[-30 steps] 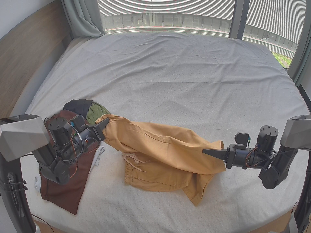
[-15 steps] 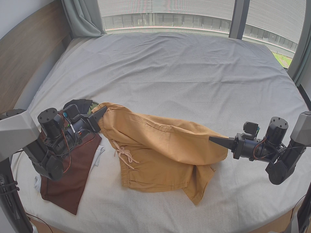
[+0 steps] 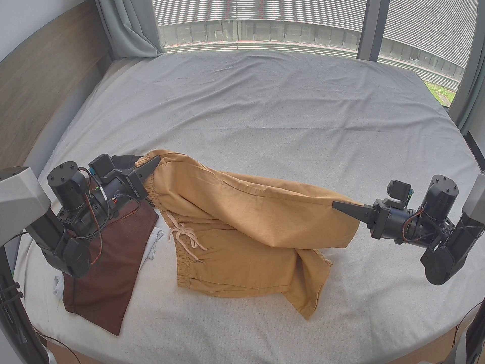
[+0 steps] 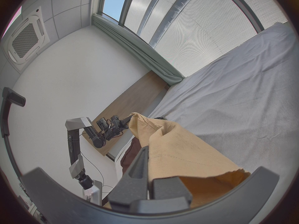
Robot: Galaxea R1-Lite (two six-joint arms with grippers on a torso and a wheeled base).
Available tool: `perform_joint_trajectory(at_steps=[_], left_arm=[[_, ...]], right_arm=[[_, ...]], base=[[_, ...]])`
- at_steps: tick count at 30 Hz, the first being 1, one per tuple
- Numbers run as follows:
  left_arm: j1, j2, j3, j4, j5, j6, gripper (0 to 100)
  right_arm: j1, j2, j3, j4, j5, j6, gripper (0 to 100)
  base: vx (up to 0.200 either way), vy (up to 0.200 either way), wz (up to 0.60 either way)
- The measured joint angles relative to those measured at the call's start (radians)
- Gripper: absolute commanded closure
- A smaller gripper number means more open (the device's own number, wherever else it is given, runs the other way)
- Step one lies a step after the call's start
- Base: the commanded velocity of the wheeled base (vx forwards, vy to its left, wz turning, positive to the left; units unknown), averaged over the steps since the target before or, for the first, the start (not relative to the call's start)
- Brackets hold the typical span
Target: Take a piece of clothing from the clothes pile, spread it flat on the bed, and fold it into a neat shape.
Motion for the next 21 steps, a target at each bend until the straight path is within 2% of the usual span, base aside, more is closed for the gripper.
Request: perform_joint_trajectory(at_steps=[12, 21], left_arm=[[0.015, -0.016, 0.003, 0.0, -0.033, 0.001, 100], [0.058, -0.038, 0.011, 0.0, -0.077, -0.002, 100]], right_arm=[[-0.016, -0.024, -0.018, -0.001, -0.015, 0.006, 100], [-0.035, -0.046, -0.034, -0.001, -0.016, 0.023, 100]], base=[[0.0, 0.0, 0.0], [0.0, 0.0, 0.0]])
